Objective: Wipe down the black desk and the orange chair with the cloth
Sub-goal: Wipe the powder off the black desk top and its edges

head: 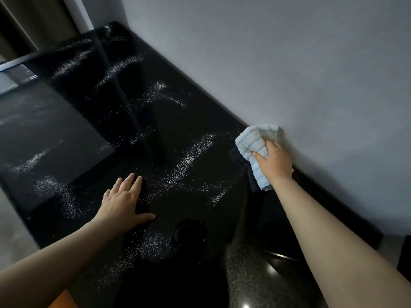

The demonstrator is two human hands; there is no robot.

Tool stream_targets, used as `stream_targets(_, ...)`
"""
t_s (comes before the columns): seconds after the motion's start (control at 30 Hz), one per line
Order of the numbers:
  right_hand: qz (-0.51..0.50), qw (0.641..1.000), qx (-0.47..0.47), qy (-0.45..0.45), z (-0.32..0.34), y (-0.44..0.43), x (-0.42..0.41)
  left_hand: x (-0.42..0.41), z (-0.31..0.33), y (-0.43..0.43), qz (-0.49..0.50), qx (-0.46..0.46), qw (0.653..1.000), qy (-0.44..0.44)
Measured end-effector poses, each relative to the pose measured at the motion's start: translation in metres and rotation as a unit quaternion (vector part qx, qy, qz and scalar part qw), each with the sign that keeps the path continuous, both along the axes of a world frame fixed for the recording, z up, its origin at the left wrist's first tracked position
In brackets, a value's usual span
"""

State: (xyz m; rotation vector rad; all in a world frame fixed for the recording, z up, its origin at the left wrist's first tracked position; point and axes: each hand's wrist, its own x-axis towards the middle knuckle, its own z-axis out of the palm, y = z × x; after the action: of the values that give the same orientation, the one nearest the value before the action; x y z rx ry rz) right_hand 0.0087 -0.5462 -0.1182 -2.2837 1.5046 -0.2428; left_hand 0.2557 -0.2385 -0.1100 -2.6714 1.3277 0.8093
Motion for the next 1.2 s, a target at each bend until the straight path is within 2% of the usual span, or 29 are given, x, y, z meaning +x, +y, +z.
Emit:
stream_targets(0.53,0.070,0.996,-0.023,-0.050,0.002,0.126,0.029,0.015,0.014,0.027,-0.007,-0.048,0.998,0.045)
stream_targets(1.2,0.089,0.995,0.009,-0.036,-0.001,0.270,0.053,0.023,0.012,0.157,-0.045,-0.046,0.996,0.056)
